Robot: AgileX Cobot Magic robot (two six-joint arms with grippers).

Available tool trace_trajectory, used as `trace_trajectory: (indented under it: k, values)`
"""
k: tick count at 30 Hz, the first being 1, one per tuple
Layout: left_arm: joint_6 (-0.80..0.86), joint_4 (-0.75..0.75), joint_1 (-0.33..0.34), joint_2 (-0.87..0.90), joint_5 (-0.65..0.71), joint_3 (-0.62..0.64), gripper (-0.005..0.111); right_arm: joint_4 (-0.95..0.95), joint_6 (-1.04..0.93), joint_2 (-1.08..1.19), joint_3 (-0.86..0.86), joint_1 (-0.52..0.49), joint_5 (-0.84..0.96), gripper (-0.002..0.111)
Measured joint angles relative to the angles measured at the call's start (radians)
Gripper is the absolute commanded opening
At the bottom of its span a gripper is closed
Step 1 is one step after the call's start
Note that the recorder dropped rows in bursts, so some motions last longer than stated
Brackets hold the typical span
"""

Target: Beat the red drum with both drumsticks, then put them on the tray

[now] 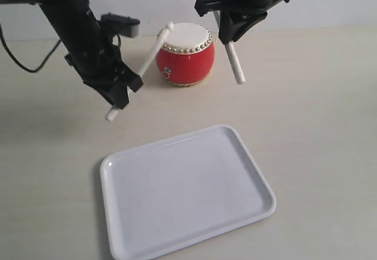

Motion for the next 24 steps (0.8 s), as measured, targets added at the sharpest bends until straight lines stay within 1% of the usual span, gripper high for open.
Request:
trace_trajectory:
  k: [4,7,11,18,21,24]
  values:
    - [0.002,-0.018,-0.005,0.107,0.077,-0.045,0.0,-0.012,0.0,-0.019,0.0,0.0,0.0,0.0]
    - [0.002,-0.02,-0.003,0.115,0.124,-0.077,0.0,-0.011,0.0,-0.001,0.0,0.0,0.002,0.0]
    - [0.004,-0.026,0.013,0.043,0.144,-0.091,0.0,-0.008,0.0,0.058,0.0,0.0,0.002,0.0]
    - [0.004,-0.03,0.044,-0.137,0.149,-0.095,0.0,-0.008,-0.001,0.248,0.0,0.0,0.002,0.0]
    - [0.004,-0.03,0.048,-0.168,0.153,-0.095,0.0,-0.012,-0.002,0.276,0.0,0.0,0.002,0.0]
    - [0.004,-0.03,0.051,-0.163,0.142,-0.095,0.0,-0.008,-0.004,0.249,0.0,0.0,0.002,0.0]
